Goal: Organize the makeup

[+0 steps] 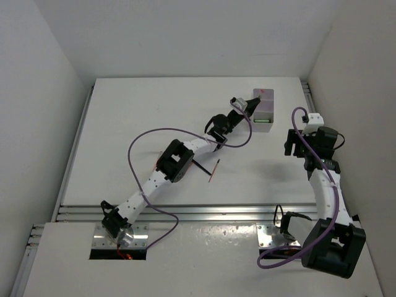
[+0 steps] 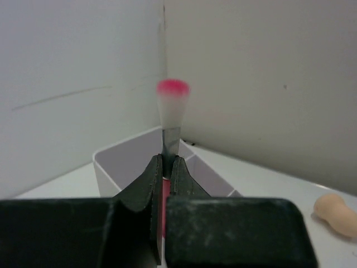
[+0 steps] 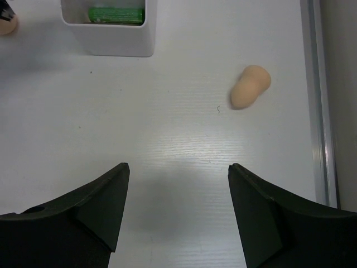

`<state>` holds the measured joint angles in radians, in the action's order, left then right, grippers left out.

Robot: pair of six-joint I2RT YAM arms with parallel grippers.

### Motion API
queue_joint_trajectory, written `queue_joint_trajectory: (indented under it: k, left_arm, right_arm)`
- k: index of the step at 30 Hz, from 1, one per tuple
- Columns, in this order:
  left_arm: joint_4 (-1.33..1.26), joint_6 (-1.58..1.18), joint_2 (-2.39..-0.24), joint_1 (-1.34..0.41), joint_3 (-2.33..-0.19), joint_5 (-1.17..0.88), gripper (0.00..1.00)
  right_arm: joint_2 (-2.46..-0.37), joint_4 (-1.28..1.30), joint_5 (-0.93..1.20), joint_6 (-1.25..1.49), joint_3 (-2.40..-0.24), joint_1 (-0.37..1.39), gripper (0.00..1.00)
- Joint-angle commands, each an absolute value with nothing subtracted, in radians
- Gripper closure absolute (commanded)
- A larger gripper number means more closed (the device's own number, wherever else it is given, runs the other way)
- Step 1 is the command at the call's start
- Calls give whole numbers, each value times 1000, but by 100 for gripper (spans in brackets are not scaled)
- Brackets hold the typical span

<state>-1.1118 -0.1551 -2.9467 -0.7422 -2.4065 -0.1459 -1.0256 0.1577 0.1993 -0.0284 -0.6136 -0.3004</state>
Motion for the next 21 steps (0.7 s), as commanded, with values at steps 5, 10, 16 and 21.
queue_joint_trajectory:
  k: [5, 10, 16, 21]
  left_arm:
    - [-1150, -127, -2999, -758, -2494, -118, 100]
    - [-1150, -118, -3019, -758, -2516, -118, 100]
    - [-1141, -144, -3005, -758, -2453, -104, 98]
    - [-1175, -144, -2944, -758, -2346, -141, 45]
  right_arm:
    - [-1000, 103, 241, -57, -627, -325, 28]
    - [-1008, 94, 252, -63, -632, -350, 28]
    - [-1029, 91, 262, -71, -646, -353, 27]
    - [-1051, 126, 230, -77, -690, -351, 19]
